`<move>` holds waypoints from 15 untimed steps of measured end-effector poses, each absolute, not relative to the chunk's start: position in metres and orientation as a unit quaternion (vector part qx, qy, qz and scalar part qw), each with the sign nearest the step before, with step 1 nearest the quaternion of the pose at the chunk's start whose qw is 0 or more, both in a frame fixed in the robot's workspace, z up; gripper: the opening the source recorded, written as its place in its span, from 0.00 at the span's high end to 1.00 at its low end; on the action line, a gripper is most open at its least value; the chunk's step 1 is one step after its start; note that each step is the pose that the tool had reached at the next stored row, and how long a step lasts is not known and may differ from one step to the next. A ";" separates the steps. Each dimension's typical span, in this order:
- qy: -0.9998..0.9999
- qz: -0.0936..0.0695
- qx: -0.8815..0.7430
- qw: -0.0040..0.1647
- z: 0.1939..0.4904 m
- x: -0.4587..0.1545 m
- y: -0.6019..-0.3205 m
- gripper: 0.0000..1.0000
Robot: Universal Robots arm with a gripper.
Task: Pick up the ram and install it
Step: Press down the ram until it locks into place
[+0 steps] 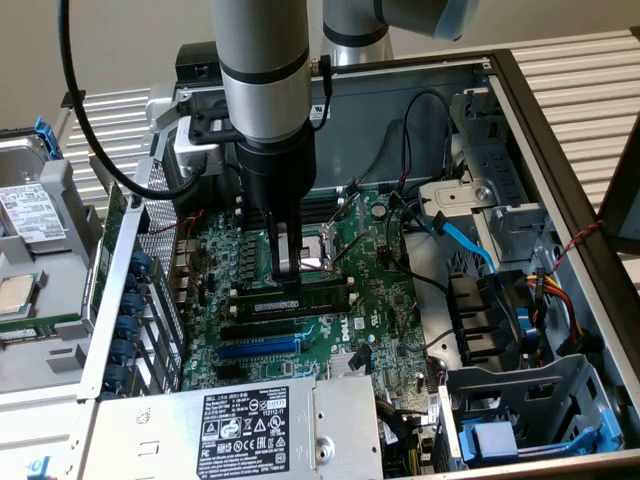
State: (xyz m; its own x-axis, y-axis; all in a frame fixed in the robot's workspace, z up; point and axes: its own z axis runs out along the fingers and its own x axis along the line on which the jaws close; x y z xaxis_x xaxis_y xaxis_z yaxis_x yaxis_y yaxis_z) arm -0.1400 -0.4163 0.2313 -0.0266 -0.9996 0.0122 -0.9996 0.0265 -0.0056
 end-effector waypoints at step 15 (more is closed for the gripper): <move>-0.716 0.004 0.698 0.000 0.231 -0.140 -0.418 0.89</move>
